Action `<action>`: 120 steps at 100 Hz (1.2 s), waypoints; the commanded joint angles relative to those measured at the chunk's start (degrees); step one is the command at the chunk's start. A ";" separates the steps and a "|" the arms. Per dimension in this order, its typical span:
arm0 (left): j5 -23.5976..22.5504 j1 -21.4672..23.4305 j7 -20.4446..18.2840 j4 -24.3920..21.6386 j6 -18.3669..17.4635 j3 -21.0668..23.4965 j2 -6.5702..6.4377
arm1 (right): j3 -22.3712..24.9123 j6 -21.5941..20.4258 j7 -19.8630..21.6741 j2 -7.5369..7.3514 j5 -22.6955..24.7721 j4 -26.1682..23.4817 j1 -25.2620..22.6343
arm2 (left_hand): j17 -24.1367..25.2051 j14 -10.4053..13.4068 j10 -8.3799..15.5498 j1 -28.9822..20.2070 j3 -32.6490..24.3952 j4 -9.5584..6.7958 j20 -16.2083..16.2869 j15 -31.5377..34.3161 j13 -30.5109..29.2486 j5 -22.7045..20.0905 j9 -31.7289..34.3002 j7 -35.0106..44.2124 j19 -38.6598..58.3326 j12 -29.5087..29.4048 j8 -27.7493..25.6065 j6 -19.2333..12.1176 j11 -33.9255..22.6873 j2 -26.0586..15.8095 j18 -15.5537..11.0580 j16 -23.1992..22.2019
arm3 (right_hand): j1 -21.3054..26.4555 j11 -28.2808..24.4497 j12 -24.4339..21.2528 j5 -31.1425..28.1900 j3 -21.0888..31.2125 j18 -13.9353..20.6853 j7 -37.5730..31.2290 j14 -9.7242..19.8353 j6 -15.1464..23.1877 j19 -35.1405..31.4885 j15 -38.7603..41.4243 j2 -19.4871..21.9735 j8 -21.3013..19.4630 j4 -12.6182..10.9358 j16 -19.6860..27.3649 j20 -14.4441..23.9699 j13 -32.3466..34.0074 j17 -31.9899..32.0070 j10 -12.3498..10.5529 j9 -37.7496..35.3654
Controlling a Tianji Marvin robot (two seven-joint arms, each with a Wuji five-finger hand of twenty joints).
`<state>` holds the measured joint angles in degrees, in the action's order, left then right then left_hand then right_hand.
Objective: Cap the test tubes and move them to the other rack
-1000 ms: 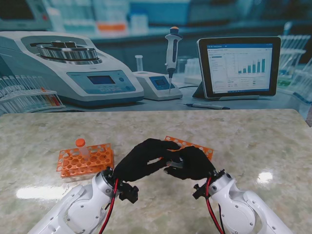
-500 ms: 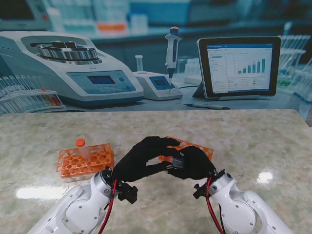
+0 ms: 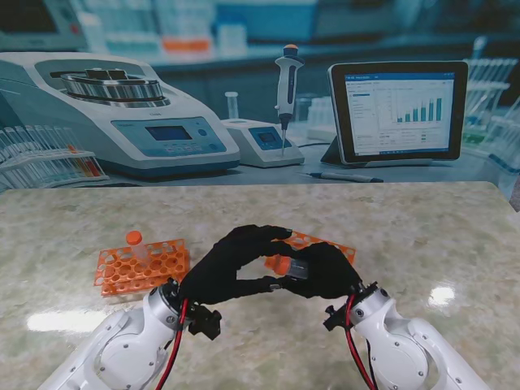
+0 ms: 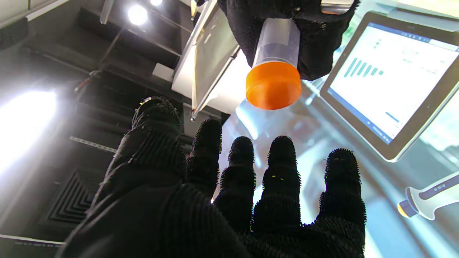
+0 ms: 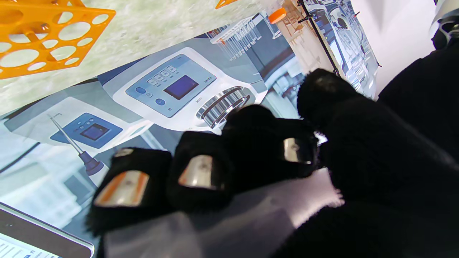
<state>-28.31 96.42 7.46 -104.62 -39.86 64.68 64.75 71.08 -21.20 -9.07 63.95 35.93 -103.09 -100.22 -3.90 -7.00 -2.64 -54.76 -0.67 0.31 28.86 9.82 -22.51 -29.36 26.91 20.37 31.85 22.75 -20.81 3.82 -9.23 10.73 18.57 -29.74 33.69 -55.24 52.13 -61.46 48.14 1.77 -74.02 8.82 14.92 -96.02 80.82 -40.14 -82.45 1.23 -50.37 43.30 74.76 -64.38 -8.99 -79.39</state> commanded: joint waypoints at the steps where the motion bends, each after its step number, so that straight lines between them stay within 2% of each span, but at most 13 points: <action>1: -0.31 0.65 -0.32 -0.22 0.33 0.53 -0.34 | 0.01 0.17 -0.11 0.21 0.08 -0.38 -0.53 | 0.85 1.34 0.16 1.05 0.80 -0.45 -0.39 -0.86 1.98 1.92 -2.35 -1.47 -2.39 -0.94 -0.77 0.95 1.20 -0.07 0.28 0.84 | 2.42 -0.66 1.21 -3.68 0.73 5.37 -2.53 8.32 1.63 -17.99 11.57 2.58 -1.71 -0.83 -4.48 3.83 1.28 -4.56 1.81 -3.11; 53: -1.14 2.12 -0.31 1.80 -0.08 2.54 -0.50 | 0.36 0.47 -0.60 0.28 0.41 -0.32 -0.70 | 1.54 1.79 0.16 5.08 1.07 0.42 0.18 -1.43 3.44 2.71 -4.21 -3.81 -4.63 -1.39 -1.10 2.09 1.99 2.29 0.59 1.29 | 2.46 -0.65 1.20 -3.68 0.76 5.37 -2.53 8.36 1.63 -17.99 11.56 2.48 -1.71 -0.83 -4.47 3.83 1.28 -4.56 1.92 -3.11; 62: -1.27 2.11 -0.22 2.21 -0.09 2.44 -0.48 | 0.49 0.41 -0.66 0.29 0.41 -0.36 -0.78 | 1.25 1.59 0.23 4.82 1.08 0.55 0.34 -1.07 2.68 2.49 -4.22 -4.03 -4.67 -1.42 -1.15 2.32 2.00 4.64 0.69 1.19 | 2.45 -0.67 1.21 -3.68 0.79 5.37 -2.53 8.33 1.63 -17.99 11.56 2.52 -1.71 -0.84 -4.47 3.83 1.28 -4.56 1.79 -3.11; 86: -2.25 1.87 0.53 2.90 -0.10 1.80 -0.39 | 0.59 0.33 -0.72 0.30 0.42 -0.40 -0.82 | 0.55 1.38 -0.27 4.41 0.42 0.68 0.73 -0.62 2.26 1.83 -3.00 -4.33 -4.23 -1.19 -1.25 2.88 1.33 6.74 0.88 0.90 | 2.42 -0.67 1.20 -3.68 0.78 5.37 -2.53 8.29 1.63 -17.99 11.59 2.53 -1.71 -0.83 -4.47 3.83 1.28 -4.56 1.92 -3.11; 120: -4.09 0.58 2.96 4.04 0.62 0.35 0.07 | 0.63 0.62 -0.86 0.29 0.89 -0.51 -0.60 | -0.29 1.31 -0.52 4.02 -1.65 0.64 1.14 -0.13 1.80 1.20 -2.82 -3.67 -2.66 -1.09 -1.73 3.05 0.98 8.03 0.99 0.52 | 2.42 -0.67 1.20 -3.68 0.80 5.35 -2.53 8.28 1.63 -17.98 11.61 2.49 -1.71 -0.84 -4.48 3.82 1.28 -4.56 1.78 -3.11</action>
<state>-31.84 97.18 10.38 -100.65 -39.68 65.22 64.58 71.78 -20.95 -9.88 64.02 36.58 -103.16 -100.56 -3.98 -7.00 -2.69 -51.16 -1.39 0.32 28.86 9.29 -20.51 -28.17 24.39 17.55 29.18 22.12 -22.40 6.05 -8.28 17.78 18.88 -29.12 33.69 -55.24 52.13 -61.46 48.14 1.77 -74.02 8.82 14.92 -96.02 80.81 -40.14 -82.45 1.23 -50.37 43.30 74.76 -64.39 -8.99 -79.39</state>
